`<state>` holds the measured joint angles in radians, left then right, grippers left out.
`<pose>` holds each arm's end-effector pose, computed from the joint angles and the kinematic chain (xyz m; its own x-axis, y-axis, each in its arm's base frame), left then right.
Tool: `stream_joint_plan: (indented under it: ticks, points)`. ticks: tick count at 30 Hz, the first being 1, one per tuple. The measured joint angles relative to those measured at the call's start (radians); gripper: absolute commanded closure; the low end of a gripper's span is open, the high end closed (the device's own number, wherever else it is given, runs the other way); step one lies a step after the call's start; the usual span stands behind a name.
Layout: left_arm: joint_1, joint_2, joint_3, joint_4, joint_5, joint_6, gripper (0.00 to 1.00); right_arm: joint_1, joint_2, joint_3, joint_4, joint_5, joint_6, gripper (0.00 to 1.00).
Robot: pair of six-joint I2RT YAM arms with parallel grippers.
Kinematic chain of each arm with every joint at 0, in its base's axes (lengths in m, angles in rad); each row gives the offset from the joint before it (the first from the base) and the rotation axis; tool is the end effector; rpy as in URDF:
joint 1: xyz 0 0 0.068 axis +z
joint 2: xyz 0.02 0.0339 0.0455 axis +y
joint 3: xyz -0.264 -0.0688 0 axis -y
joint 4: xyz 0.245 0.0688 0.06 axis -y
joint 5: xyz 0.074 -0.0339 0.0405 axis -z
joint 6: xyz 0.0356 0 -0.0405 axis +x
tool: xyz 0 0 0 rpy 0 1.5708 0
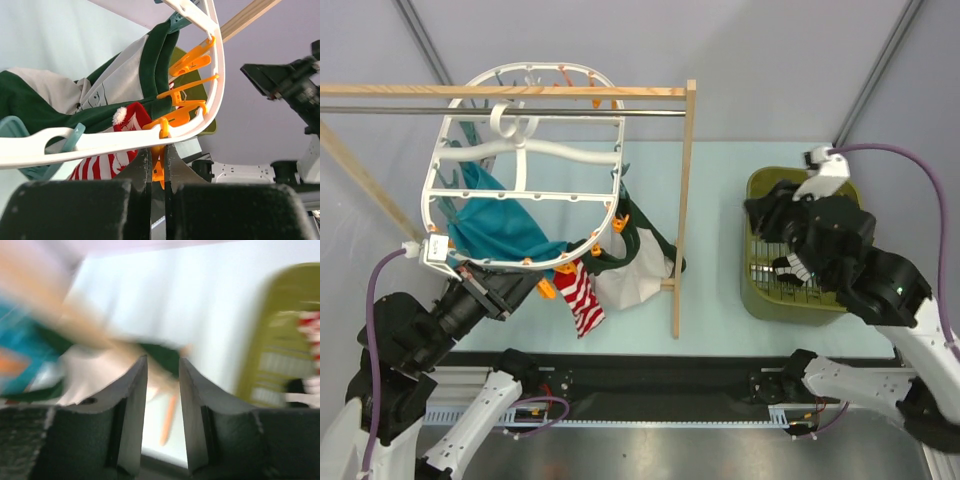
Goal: Clip the socks to the hanger
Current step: Pick up the sock from the bin.
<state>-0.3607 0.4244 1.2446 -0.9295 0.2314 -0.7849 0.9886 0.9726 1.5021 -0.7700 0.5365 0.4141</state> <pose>0.0071 -0.0114 0.4304 -0.4657 -0.5595 -0.6856 0.3218 0.6146 -0.7202 0.0999 0.1187 0.4823 -0.2989 0.1749 -0.9381 -0.3546 0.8923 0.2793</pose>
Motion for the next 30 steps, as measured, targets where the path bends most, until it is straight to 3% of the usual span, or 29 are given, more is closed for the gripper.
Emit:
stream_joint_plan:
  ticks: [3, 6, 10, 15, 21, 30]
  points:
    - [0.000, 0.000, 0.000, 0.000, 0.001, 0.000, 1.00, -0.344, -0.049, -0.086, -0.004, -0.058, -0.006, 0.63]
    - [0.000, 0.000, 0.000, 0.000, 0.006, 0.000, 1.00, -0.707, 0.005, -0.179, 0.039, -0.229, -0.022, 0.59]
    - [0.000, 0.000, -0.006, 0.004, 0.011, 0.000, 1.00, -0.941, 0.199, -0.255, 0.140, -0.373, -0.032, 0.50]
    - [0.000, 0.000, -0.020, 0.007, 0.017, 0.000, 1.00, -1.025, 0.494, -0.254, 0.257, -0.459, -0.040, 0.48]
    - [0.000, 0.000, -0.027, 0.008, 0.024, 0.001, 1.00, -1.043, 0.776, -0.155, 0.311, -0.424, -0.040, 0.48]
    - [0.000, 0.000, -0.034, 0.009, 0.035, 0.001, 1.00, -1.043, 0.948, -0.101, 0.333, -0.323, -0.012, 0.54]
